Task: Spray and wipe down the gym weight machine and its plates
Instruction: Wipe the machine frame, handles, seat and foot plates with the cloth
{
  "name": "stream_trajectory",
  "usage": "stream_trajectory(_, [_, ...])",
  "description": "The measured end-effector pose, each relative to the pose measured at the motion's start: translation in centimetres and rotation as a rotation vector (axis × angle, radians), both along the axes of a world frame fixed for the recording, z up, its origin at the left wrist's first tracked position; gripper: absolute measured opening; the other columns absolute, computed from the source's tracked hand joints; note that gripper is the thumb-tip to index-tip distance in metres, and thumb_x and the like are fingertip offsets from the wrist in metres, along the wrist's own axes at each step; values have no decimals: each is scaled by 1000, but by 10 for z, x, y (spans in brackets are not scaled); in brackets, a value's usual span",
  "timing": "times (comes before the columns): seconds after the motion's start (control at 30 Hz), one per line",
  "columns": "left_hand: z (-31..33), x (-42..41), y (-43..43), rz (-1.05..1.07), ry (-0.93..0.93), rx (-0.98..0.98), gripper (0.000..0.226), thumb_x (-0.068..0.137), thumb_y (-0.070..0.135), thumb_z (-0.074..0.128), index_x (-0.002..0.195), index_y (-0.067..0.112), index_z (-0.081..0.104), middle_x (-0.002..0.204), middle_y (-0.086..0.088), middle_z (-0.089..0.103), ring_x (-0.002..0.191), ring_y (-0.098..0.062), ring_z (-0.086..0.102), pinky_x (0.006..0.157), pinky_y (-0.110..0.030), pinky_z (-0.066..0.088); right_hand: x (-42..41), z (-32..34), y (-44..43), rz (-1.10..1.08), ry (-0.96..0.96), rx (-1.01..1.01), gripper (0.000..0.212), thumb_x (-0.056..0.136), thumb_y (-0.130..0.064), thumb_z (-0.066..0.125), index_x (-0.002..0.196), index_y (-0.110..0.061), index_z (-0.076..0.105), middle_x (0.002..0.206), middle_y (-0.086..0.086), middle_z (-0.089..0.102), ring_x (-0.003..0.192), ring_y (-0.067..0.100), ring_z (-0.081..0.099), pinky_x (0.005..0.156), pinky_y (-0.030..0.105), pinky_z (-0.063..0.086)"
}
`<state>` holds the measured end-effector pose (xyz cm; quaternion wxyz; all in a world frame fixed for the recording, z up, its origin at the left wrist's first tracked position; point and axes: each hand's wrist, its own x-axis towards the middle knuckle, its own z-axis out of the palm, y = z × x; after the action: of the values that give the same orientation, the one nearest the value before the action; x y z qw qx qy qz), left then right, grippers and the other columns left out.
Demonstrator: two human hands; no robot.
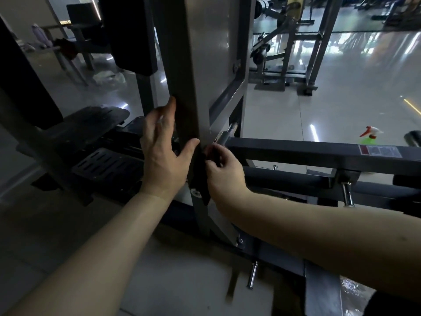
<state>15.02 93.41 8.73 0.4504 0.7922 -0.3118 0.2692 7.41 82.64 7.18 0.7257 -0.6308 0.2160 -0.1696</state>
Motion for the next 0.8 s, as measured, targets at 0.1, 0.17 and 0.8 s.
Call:
stream_trajectory(0.1, [-1, 2, 0, -14, -8, -2, 86, 89, 27, 75, 159, 34, 25, 154, -2, 29, 140, -25, 40, 112, -43, 46, -19, -4, -2, 84, 40, 17, 42, 97, -2, 61, 126, -32, 59, 127, -1, 60, 118, 18, 62, 94, 38, 60])
stream_trajectory(0.17, [-2, 2, -1, -15, -9, -6, 87, 89, 25, 75, 159, 33, 25, 154, -4, 30, 139, -26, 41, 111, -46, 47, -19, 2, -10, 65, 17, 122, 35, 96, 1, 60, 118, -26, 63, 118, 0, 64, 108, 18, 66, 82, 31, 62])
stream_trajectory(0.8, [-8, 1, -13, 10, -60, -25, 92, 89, 26, 75, 161, 28, 18, 149, -8, 33, 140, -17, 31, 114, -10, 26, 68, 18, -47, -118, -123, -164, 45, 104, -32, 51, 149, -27, 50, 151, 1, 50, 138, 22, 48, 116, 48, 42])
